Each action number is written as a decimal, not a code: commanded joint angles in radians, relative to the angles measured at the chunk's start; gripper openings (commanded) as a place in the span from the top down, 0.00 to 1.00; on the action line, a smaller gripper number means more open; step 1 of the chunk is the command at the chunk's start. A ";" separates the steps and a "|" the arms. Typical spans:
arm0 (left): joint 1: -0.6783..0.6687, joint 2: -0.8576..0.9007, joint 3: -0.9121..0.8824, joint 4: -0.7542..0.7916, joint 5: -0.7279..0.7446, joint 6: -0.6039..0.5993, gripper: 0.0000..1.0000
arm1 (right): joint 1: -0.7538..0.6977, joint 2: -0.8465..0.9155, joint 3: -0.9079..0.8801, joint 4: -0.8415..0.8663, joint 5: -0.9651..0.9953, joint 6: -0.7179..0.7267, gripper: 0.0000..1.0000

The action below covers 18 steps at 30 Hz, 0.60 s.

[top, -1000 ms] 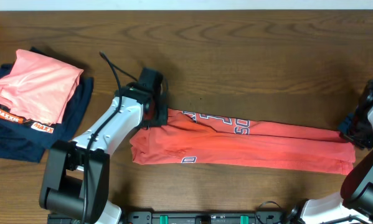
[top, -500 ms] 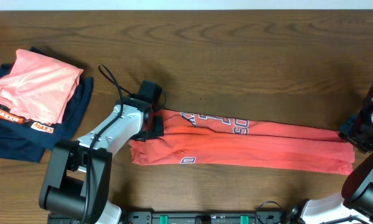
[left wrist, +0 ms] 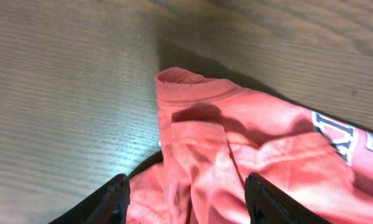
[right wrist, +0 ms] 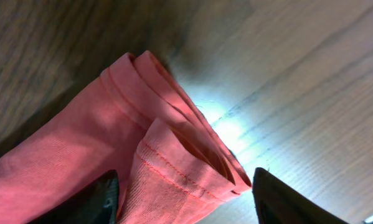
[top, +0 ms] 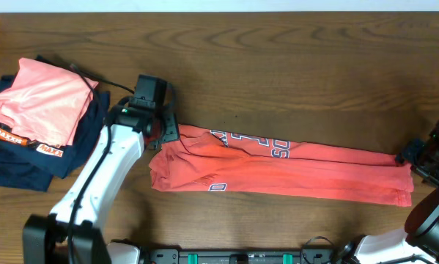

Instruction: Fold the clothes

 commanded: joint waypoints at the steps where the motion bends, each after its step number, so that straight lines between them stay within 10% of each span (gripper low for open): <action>1: 0.002 -0.026 0.019 -0.024 -0.011 0.002 0.38 | -0.011 0.009 -0.013 0.005 -0.051 -0.059 0.29; 18: 0.002 -0.027 0.016 -0.051 -0.011 0.002 0.38 | -0.012 -0.093 -0.008 -0.025 -0.150 -0.197 0.11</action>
